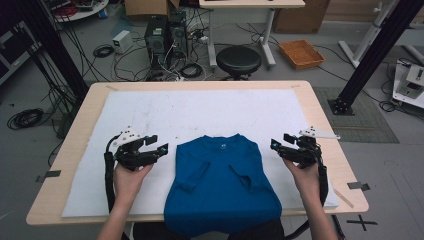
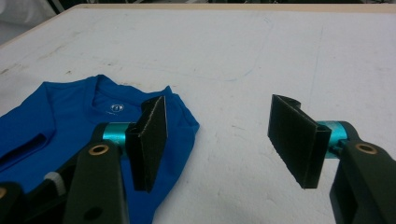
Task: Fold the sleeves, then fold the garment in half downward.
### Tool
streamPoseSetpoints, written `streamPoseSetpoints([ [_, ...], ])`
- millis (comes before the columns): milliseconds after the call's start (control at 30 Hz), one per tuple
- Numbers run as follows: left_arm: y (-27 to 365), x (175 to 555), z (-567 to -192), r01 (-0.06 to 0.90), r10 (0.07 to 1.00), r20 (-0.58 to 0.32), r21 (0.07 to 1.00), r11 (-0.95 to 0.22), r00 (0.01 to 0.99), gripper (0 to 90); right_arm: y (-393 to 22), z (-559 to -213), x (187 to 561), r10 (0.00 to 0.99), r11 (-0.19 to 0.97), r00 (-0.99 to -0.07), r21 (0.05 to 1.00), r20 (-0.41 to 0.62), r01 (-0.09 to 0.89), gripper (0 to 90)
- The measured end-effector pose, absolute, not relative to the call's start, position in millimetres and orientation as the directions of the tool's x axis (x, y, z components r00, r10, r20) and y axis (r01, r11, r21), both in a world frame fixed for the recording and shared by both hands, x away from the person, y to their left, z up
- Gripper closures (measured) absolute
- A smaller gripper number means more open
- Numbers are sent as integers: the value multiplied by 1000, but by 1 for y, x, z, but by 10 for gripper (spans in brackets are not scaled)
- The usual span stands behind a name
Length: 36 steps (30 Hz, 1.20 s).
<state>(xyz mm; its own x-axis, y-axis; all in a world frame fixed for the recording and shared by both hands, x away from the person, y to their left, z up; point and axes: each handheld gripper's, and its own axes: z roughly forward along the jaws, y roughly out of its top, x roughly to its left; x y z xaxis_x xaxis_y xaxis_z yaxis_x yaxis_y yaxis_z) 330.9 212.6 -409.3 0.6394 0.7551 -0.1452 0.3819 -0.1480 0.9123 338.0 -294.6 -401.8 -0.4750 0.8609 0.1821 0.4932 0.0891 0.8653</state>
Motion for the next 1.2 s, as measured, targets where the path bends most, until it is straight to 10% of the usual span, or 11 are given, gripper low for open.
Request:
streamPoseSetpoints([
  [633,194,339,-414,427,744,-164,887,-176,648,409,-286,-406,348,865,102,-470,856,175,507,399],
  [1200,159,381,-429,542,769,-187,807,-234,611,596,-252,-428,377,855,170,-483,778,189,605,581],
])
